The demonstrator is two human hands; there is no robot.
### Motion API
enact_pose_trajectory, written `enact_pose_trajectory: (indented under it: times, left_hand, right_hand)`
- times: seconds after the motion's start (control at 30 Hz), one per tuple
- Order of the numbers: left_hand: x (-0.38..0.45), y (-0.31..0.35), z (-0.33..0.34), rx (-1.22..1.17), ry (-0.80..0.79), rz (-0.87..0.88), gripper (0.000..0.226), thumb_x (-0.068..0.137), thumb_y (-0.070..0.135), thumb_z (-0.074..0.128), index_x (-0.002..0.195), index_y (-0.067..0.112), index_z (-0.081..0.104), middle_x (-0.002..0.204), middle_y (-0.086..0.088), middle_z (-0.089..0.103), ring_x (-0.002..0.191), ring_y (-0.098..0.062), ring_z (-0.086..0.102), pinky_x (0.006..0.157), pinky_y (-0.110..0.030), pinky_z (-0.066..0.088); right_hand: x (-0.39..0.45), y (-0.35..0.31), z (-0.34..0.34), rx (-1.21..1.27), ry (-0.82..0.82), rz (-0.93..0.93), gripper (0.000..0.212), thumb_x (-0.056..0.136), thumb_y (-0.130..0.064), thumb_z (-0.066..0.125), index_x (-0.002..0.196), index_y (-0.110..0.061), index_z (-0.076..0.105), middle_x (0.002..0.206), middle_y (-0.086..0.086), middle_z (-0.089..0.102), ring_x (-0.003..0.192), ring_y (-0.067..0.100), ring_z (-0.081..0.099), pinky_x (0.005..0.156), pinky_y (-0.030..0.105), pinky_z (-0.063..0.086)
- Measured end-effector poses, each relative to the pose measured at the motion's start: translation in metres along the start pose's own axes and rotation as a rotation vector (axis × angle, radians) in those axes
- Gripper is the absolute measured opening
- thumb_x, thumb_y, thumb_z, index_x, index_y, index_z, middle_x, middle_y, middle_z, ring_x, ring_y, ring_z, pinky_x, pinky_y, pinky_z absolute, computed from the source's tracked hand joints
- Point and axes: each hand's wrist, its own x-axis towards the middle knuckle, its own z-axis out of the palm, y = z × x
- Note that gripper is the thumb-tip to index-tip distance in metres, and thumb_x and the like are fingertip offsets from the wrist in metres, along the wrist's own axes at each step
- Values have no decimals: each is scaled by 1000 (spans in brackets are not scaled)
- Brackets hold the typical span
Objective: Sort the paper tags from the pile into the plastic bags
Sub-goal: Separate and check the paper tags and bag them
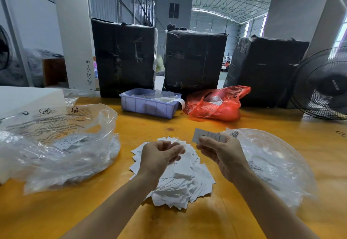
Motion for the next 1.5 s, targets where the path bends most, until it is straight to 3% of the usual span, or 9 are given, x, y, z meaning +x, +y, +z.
enact_pose_trajectory:
  times: [0.13, 0.27, 0.4, 0.7, 0.93, 1.3, 1.5]
  left_hand:
    - [1, -2, 0, 109, 41, 76, 17, 71, 3, 79, 84, 3, 67, 75, -7, 70, 64, -12, 64, 59, -17, 51]
    - [-1, -4, 2, 179, 38, 158, 16, 69, 3, 80, 76, 11, 68, 71, 2, 71, 64, -2, 65, 59, -12, 49]
    - [-1, -4, 3, 174, 31, 188, 20, 68, 0, 80, 73, 15, 67, 71, 7, 71, 70, 3, 67, 60, -10, 50]
    - [2, -7, 0, 227, 75, 233, 20, 68, 6, 82, 80, 14, 68, 79, 4, 72, 70, 4, 67, 64, -11, 51]
    - [1, -7, 1, 250, 54, 261, 20, 68, 7, 82, 73, 20, 68, 70, 8, 72, 70, 2, 67, 62, -11, 50]
    - [0, -5, 1, 228, 59, 239, 21, 69, 6, 81, 76, 19, 67, 73, 8, 71, 69, 4, 66, 61, -9, 49]
    - [-3, -2, 3, 226, 47, 238, 20, 70, 5, 81, 73, 19, 67, 72, 6, 72, 68, 1, 67, 63, -13, 52]
  right_hand:
    - [-2, 0, 3, -36, -55, -52, 21, 74, 5, 72, 92, 3, 62, 75, 15, 66, 61, 18, 68, 59, 23, 57]
    - [-5, 2, 6, -207, -56, -133, 9, 74, -2, 75, 77, -4, 67, 61, 8, 67, 56, 17, 63, 56, 24, 53]
    - [-6, 3, 6, -303, -40, -193, 13, 76, 0, 74, 69, -6, 65, 56, 4, 66, 53, 13, 63, 51, 21, 49]
    - [-7, 2, 8, -354, 8, -252, 14, 76, 1, 73, 69, -4, 63, 58, 6, 66, 50, 10, 62, 50, 19, 49]
    - [-7, 5, 9, -468, 12, -271, 21, 75, -1, 74, 63, -10, 60, 57, 5, 65, 60, 25, 63, 62, 41, 50]
    - [-6, 3, 9, -396, 15, -262, 16, 77, 0, 72, 68, -7, 61, 61, 7, 66, 51, 11, 64, 52, 21, 50]
    - [-7, 8, 13, -496, 16, -311, 20, 76, 0, 72, 63, -9, 60, 61, 13, 63, 62, 29, 62, 63, 46, 52]
